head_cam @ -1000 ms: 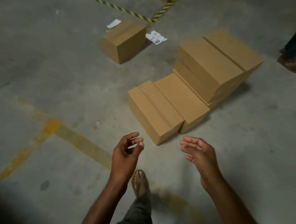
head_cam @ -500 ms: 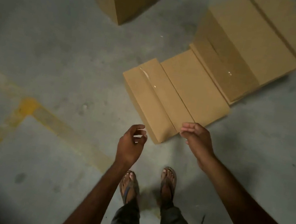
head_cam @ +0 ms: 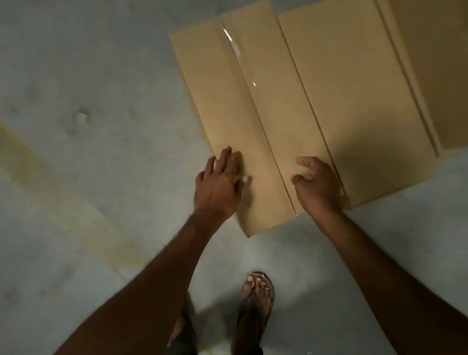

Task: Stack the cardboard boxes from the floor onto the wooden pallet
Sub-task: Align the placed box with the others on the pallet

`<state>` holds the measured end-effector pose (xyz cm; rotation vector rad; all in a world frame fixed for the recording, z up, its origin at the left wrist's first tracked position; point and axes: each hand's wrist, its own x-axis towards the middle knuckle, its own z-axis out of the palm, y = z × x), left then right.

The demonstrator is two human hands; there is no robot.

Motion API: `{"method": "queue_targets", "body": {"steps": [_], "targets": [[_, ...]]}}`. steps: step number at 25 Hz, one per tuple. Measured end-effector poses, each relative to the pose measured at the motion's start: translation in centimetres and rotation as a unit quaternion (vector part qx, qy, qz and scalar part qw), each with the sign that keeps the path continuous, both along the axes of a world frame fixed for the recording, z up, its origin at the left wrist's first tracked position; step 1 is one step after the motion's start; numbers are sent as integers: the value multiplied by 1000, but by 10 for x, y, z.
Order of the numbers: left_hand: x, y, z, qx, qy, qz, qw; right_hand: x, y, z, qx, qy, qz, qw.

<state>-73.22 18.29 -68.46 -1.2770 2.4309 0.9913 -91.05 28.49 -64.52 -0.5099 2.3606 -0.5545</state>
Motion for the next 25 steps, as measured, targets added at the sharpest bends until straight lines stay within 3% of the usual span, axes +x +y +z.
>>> {"method": "queue_targets", "body": {"steps": [4,8,10,12,13,15,16,17,21,25], "targets": [[37,7,-32,-70,14,-18,997,0,0,-33,9,75,38,996],[62,8,-25,-34,18,31,999,7,-10,-27,0,196,70,978],[76,8,-24,-35,26,43,998,2,-28,-16,9,155,74,985],[88,4,-29,18,90,100,991,-7,-48,-7,14,53,86,995],[88,2,-30,78,146,183,969,-11,-56,-6,21,21,94,995],[76,-6,-26,223,219,386,868,-14,-62,-4,29,-5,95,995],[67,-12,-22,283,224,451,817,-14,-62,-4,25,-12,92,995],[58,-18,-18,319,222,477,788,-13,-61,-4,21,-21,90,995],[61,-36,0,291,210,464,810,-11,-60,14,-2,-59,106,993],[91,-68,71,254,207,451,830,-2,-74,80,-55,-126,83,987]]}}
